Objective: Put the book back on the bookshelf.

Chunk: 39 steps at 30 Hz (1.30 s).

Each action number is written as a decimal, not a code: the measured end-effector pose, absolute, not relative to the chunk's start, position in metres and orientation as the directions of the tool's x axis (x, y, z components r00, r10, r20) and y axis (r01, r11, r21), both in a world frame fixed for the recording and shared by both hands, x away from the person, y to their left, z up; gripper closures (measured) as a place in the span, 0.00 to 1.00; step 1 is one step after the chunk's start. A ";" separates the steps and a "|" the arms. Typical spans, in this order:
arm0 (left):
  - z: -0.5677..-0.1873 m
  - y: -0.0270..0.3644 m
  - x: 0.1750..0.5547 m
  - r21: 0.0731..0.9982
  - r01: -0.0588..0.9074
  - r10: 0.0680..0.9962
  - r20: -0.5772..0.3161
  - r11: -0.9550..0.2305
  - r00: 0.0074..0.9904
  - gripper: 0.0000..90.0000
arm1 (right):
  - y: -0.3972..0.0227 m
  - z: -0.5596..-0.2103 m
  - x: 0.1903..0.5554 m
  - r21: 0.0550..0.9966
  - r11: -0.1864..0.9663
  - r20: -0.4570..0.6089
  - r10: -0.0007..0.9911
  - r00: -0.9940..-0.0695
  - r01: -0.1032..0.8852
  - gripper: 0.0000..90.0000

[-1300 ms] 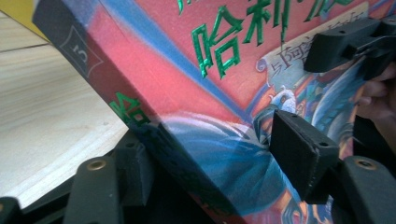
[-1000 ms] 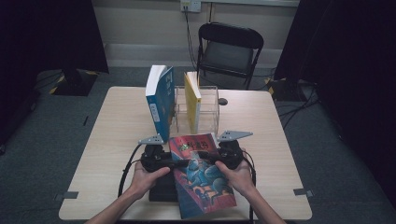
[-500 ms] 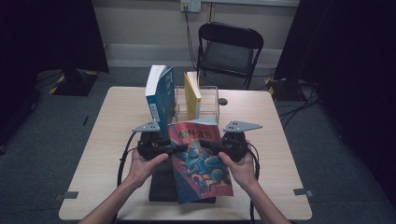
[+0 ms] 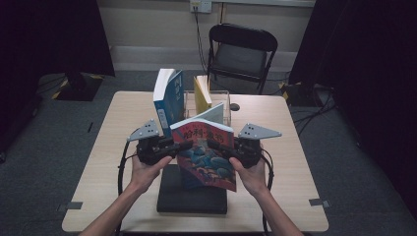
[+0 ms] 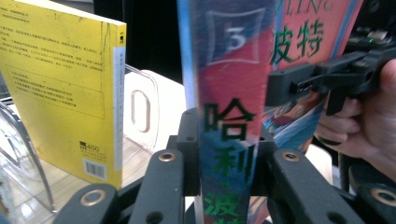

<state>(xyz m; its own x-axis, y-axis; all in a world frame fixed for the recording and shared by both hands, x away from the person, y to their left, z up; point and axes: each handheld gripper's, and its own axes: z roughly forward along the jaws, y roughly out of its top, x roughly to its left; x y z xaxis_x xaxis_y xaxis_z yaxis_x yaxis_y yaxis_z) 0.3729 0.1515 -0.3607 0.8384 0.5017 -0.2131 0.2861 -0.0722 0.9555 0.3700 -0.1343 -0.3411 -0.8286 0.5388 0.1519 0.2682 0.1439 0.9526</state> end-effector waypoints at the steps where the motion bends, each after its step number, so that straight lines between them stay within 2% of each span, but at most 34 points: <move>1: -0.360 0.150 0.370 0.958 0.275 0.495 -0.199 -0.085 0.846 0.82 | -0.135 -0.342 0.370 0.952 0.142 0.156 0.537 -0.829 0.271 0.85; 5: -0.358 0.145 0.357 0.967 0.225 0.483 -0.142 -0.117 0.864 0.82 | -0.147 -0.346 0.368 0.949 0.127 0.170 0.565 -0.807 0.288 0.56; 11: -0.360 0.142 0.345 0.970 0.212 0.461 -0.136 -0.118 0.877 0.81 | -0.167 -0.346 0.360 0.957 0.129 0.131 0.605 -0.786 0.258 0.42; 17: -0.359 0.140 0.340 0.971 0.202 0.458 -0.121 -0.131 0.881 0.81 | -0.184 -0.360 0.370 0.953 0.103 0.169 0.599 -0.783 0.285 0.30; 19: -0.358 0.140 0.340 0.967 0.216 0.446 -0.135 -0.136 0.885 0.80 | -0.187 -0.362 0.373 0.956 0.094 0.176 0.575 -0.799 0.278 0.29; 22: -0.357 0.139 0.338 0.968 0.193 0.447 -0.103 -0.160 0.888 0.80 | -0.188 -0.364 0.376 0.960 0.091 0.173 0.549 -0.817 0.265 0.29; 24: -0.356 0.137 0.337 0.969 0.184 0.457 -0.091 -0.165 0.885 0.80 | -0.187 -0.364 0.377 0.958 0.097 0.182 0.528 -0.830 0.271 0.32; 29: -0.356 0.132 0.339 0.962 0.200 0.453 -0.095 -0.189 0.887 0.77 | -0.186 -0.361 0.374 0.956 0.124 0.162 0.535 -0.829 0.267 0.39; 39: -0.362 0.114 0.350 0.961 0.193 0.477 -0.079 -0.196 0.876 0.79 | -0.188 -0.358 0.372 0.951 0.138 0.170 0.514 -0.841 0.277 0.43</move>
